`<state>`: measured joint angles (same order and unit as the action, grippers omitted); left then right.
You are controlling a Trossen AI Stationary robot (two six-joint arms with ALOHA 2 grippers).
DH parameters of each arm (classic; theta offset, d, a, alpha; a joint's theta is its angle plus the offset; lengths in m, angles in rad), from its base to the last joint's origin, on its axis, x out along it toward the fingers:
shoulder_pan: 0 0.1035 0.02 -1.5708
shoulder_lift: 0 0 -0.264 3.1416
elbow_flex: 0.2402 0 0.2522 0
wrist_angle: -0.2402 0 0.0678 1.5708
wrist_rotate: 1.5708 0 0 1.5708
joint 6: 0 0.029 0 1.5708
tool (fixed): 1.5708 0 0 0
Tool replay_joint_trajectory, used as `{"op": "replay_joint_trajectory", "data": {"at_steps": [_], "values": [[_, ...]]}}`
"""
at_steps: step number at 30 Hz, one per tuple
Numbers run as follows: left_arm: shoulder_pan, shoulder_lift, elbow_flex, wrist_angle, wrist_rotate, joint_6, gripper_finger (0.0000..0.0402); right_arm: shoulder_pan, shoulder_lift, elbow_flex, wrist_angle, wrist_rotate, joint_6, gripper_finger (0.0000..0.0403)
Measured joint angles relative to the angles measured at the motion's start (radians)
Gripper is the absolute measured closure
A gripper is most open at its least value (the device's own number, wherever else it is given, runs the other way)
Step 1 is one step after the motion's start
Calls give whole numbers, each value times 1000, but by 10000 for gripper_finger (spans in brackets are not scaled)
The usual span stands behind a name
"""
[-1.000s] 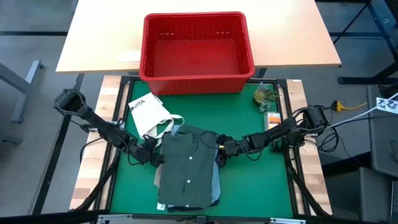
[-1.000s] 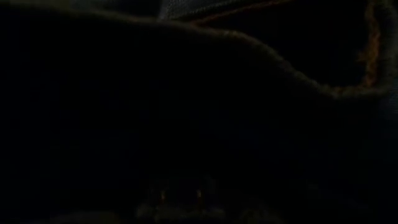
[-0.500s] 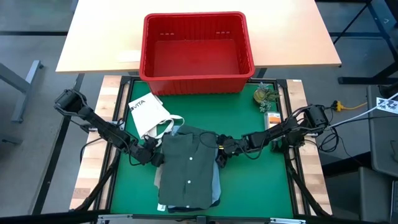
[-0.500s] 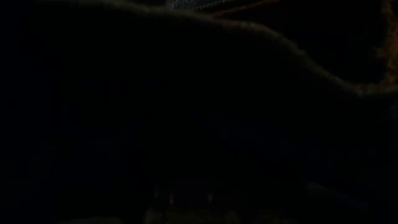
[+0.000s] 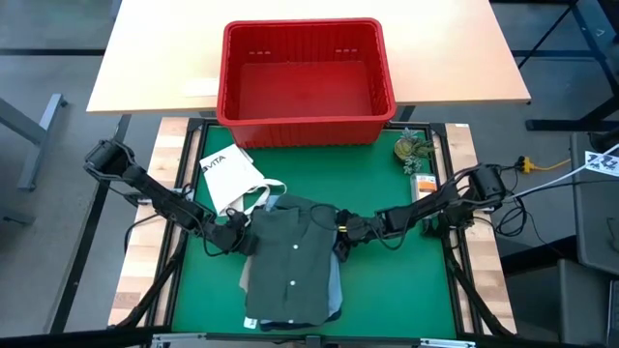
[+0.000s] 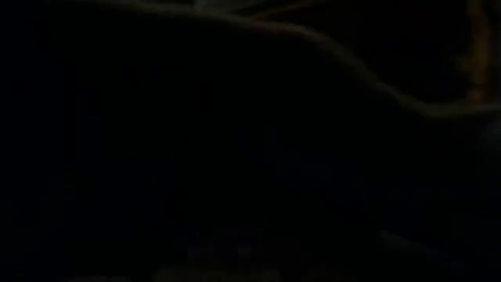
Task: Fold Laundry from Bin
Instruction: Put the stacked clothing into the organizer bin
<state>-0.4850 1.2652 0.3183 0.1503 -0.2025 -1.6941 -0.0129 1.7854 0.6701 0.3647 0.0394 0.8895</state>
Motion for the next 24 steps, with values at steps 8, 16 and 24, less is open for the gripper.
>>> {"op": "replay_joint_trajectory", "data": {"at_steps": [8,16,24], "values": [[8,0,0,-1,5,-9,312,1,63,67,-6,33,2,219],[8,0,0,0,18,-9,312,2,66,95,-8,75,-4,235],[9,62,0,75,10,-8,312,0,69,96,6,82,-4,333]]}}
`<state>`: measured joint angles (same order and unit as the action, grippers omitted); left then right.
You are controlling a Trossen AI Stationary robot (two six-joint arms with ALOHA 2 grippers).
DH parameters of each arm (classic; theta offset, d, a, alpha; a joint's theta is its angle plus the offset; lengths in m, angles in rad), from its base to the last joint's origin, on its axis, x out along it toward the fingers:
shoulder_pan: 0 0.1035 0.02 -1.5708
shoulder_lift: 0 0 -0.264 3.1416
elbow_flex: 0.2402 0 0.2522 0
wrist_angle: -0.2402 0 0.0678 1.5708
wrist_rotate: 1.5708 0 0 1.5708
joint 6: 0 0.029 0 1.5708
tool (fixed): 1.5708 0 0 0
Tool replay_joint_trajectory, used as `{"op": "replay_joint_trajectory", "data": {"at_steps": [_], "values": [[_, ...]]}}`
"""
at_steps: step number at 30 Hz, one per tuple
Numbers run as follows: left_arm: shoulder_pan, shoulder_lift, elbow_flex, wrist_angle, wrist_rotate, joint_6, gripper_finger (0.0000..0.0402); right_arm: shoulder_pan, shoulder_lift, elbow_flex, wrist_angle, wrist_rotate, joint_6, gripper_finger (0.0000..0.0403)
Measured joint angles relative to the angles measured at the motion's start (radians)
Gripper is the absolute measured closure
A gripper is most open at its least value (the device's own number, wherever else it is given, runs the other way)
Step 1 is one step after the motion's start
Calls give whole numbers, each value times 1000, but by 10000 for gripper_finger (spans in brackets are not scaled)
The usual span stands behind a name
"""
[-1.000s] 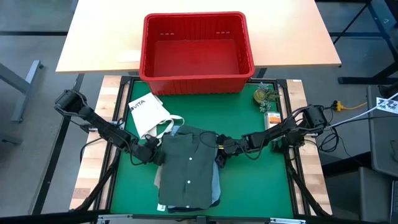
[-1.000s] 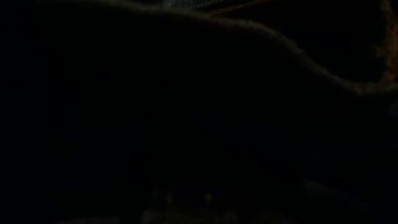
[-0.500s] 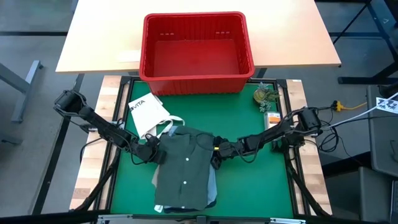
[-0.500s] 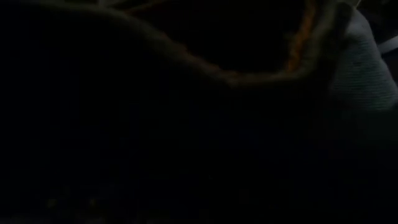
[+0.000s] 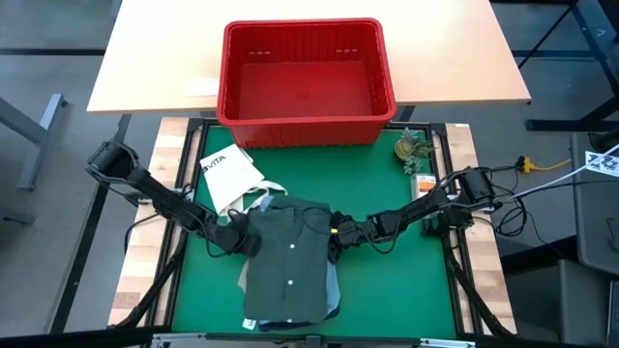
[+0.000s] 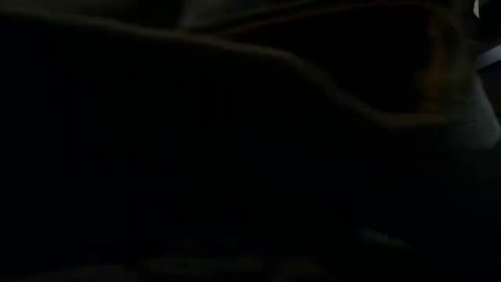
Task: Fold Laundry from Bin
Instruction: Put the stacked clothing into the organizer bin
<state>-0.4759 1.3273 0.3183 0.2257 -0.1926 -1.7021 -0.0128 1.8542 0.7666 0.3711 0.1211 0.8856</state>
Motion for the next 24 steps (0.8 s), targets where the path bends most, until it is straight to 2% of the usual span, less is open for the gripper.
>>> {"op": "replay_joint_trajectory", "data": {"at_steps": [5,9,14,18,24], "values": [[0,52,0,89,4,-10,313,0,0,0,20,-5,0,390],[0,54,-1,116,4,-83,332,-1,1,-1,37,-34,1,377],[6,57,17,150,-37,-90,388,-2,1,-2,63,-60,10,377],[8,57,48,144,-49,-75,390,-2,-27,-2,81,-75,7,391],[12,57,90,144,-82,-72,396,-21,-63,-2,98,-98,0,381]]}}
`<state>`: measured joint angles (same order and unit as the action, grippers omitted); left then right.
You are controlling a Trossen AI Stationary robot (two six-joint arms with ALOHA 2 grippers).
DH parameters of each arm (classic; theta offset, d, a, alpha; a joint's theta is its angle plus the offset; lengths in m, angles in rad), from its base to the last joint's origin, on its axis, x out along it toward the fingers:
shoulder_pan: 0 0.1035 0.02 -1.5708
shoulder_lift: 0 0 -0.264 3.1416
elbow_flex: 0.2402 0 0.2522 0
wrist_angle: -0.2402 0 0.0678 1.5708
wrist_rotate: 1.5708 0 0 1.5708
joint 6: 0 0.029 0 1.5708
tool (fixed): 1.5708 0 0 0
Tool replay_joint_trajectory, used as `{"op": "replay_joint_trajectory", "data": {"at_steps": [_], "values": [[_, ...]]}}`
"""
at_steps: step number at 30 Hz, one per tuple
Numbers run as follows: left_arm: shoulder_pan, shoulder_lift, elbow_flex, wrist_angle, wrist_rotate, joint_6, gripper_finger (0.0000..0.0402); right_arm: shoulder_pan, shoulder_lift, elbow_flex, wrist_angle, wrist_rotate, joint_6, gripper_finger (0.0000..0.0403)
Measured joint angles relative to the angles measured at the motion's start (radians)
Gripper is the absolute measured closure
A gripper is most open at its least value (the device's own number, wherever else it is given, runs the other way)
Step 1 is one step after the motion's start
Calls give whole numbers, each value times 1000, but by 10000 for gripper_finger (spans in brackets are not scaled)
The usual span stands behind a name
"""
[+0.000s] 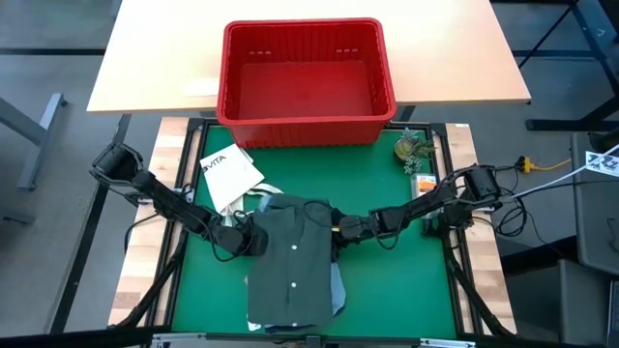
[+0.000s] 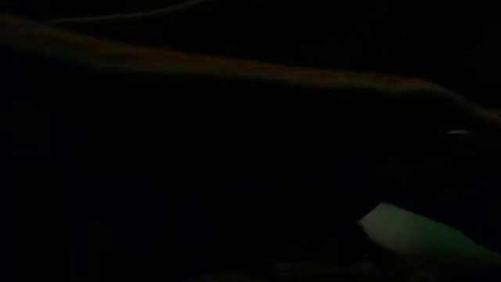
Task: Fold Laundry from Bin
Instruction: Put the stacked clothing into the organizer bin
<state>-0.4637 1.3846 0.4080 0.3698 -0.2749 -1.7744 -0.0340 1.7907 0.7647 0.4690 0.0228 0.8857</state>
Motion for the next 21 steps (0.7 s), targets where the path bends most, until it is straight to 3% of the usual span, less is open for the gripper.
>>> {"op": "replay_joint_trajectory", "data": {"at_steps": [21], "values": [[76,-6,29,-44,-48,24,396,-132,-4,62,-60,-57,-99,384]]}}
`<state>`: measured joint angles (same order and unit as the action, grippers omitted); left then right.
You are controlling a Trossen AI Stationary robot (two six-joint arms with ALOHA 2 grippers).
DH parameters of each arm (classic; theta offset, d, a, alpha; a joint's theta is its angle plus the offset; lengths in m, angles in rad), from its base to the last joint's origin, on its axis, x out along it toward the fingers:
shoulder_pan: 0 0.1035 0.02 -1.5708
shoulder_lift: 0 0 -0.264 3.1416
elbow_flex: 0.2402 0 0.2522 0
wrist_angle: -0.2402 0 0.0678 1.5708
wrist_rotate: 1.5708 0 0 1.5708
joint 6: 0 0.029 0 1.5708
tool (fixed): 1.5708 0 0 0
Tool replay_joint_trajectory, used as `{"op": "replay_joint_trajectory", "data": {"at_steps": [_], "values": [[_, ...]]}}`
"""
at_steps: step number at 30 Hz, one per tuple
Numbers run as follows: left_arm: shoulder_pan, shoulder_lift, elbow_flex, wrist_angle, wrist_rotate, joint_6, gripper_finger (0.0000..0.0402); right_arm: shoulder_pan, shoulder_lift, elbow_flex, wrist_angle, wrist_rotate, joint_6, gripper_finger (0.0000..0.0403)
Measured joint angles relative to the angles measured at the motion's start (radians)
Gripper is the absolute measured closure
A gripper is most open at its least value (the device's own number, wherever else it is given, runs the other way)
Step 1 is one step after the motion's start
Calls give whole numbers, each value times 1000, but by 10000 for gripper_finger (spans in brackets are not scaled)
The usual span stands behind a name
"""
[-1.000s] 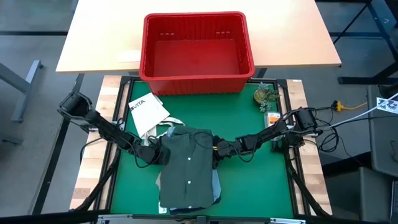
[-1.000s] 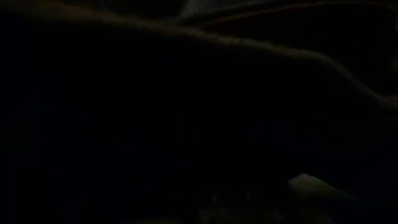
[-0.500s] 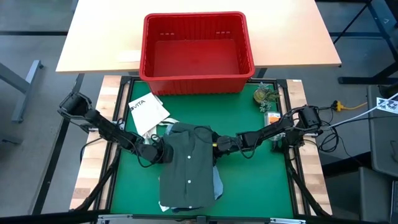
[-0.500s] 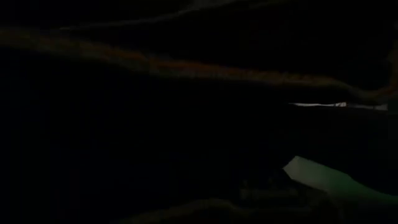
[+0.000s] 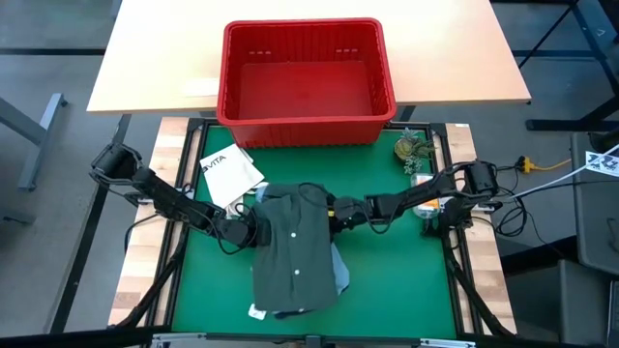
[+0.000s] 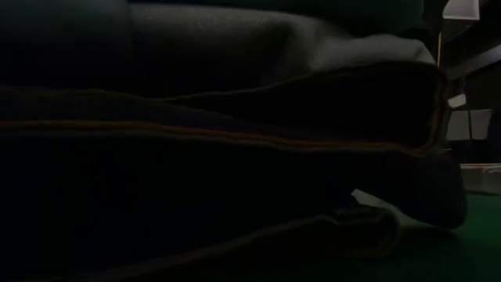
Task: Fold Laundry from Bin
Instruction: Put the stacked clothing into the organizer bin
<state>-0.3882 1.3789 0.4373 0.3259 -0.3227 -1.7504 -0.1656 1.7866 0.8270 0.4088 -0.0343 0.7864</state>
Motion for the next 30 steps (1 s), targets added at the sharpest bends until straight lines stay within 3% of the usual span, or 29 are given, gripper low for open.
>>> {"op": "replay_joint_trajectory", "data": {"at_steps": [4,16,30], "values": [[0,0,1,-12,-3,-1,396,-21,0,4,-32,-39,-37,383],[0,0,6,-51,18,8,396,-19,-2,8,-108,-23,-67,347],[-2,0,7,-90,32,33,396,-49,-11,8,-181,-73,-116,245]]}}
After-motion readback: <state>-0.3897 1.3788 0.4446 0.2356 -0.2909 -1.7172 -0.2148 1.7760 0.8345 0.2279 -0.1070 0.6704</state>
